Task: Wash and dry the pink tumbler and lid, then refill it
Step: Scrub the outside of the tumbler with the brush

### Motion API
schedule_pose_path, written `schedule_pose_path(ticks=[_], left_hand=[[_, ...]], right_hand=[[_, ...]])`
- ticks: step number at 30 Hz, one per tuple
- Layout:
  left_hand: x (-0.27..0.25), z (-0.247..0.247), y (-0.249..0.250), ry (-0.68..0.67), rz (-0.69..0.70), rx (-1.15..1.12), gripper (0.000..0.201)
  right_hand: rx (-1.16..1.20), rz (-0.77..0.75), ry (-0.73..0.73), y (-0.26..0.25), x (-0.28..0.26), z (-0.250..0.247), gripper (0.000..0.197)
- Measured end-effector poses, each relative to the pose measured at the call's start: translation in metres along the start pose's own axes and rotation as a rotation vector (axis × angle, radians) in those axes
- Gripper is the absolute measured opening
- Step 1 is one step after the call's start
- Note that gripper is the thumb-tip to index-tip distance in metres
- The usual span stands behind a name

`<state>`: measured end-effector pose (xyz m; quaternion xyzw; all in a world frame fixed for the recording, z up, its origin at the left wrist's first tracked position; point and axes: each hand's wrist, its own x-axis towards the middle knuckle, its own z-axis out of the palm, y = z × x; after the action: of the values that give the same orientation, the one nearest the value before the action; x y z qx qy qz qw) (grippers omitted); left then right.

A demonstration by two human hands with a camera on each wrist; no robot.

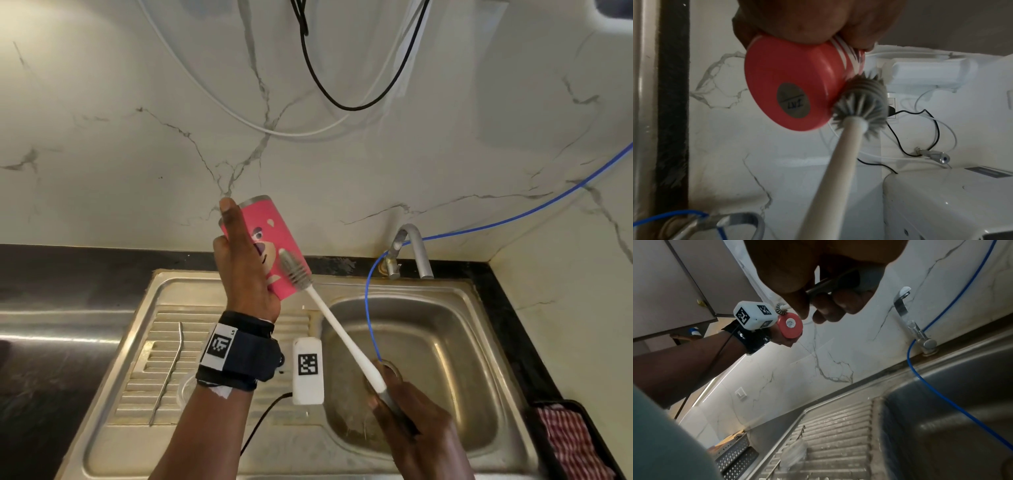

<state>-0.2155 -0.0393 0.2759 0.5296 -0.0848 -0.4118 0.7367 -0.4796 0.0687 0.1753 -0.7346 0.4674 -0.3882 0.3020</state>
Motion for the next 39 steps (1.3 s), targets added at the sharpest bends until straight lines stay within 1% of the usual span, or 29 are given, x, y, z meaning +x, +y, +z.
schedule_pose_path(ticks=[2, 5, 8, 10, 12, 16, 18, 21, 23, 26, 27, 30, 33, 36, 39], left_hand=[[-0.008, 0.005, -0.007, -0.033, -0.015, 0.034, 0.096], [-0.013, 0.01, -0.013, -0.052, -0.016, 0.041, 0.096], [0.0, 0.005, -0.002, 0.01, 0.024, -0.002, 0.1], [0.007, 0.001, 0.004, 0.072, 0.028, -0.011, 0.102], [0.005, 0.0, 0.004, 0.081, 0.025, -0.011, 0.103], [-0.003, 0.003, 0.0, 0.006, 0.024, -0.011, 0.094], [0.001, 0.001, 0.002, 0.022, 0.036, -0.026, 0.088], [0.01, -0.003, 0.007, 0.093, 0.046, -0.04, 0.081], [0.007, -0.002, 0.006, 0.103, 0.05, -0.017, 0.081], [-0.003, 0.004, -0.003, 0.02, 0.006, 0.012, 0.079], [-0.004, 0.004, -0.004, 0.012, 0.004, 0.015, 0.08], [0.001, 0.003, 0.002, 0.048, 0.009, -0.015, 0.081], [0.006, 0.0, 0.007, 0.077, 0.001, -0.045, 0.075], [-0.001, 0.004, 0.0, 0.013, -0.018, -0.028, 0.07], [-0.004, 0.007, -0.002, -0.016, -0.017, -0.014, 0.069]], right_hand=[[-0.006, -0.016, 0.017, -0.005, 0.011, 0.005, 0.049], [-0.018, -0.033, 0.03, -0.01, 0.013, 0.011, 0.048], [-0.054, -0.044, 0.027, -0.004, -0.003, 0.007, 0.055], [-0.09, -0.047, 0.012, 0.0, -0.01, 0.005, 0.053], [-0.101, -0.052, 0.014, 0.001, -0.009, 0.006, 0.051], [-0.102, -0.061, 0.035, 0.0, -0.001, 0.011, 0.053], [-0.093, -0.068, 0.03, 0.002, -0.004, 0.009, 0.052], [-0.094, -0.058, 0.028, 0.005, -0.01, 0.003, 0.051], [-0.093, -0.06, 0.02, 0.003, -0.006, 0.003, 0.051], [-0.065, -0.046, 0.037, 0.0, 0.003, 0.008, 0.053], [-0.059, -0.04, 0.045, 0.0, 0.004, 0.009, 0.053], [-0.043, -0.029, 0.029, 0.007, -0.001, 0.004, 0.053], [-0.055, -0.025, 0.009, 0.008, -0.006, -0.001, 0.056], [-0.039, -0.02, 0.032, 0.002, 0.004, 0.002, 0.053], [-0.032, -0.009, 0.04, -0.001, 0.008, 0.004, 0.052]])
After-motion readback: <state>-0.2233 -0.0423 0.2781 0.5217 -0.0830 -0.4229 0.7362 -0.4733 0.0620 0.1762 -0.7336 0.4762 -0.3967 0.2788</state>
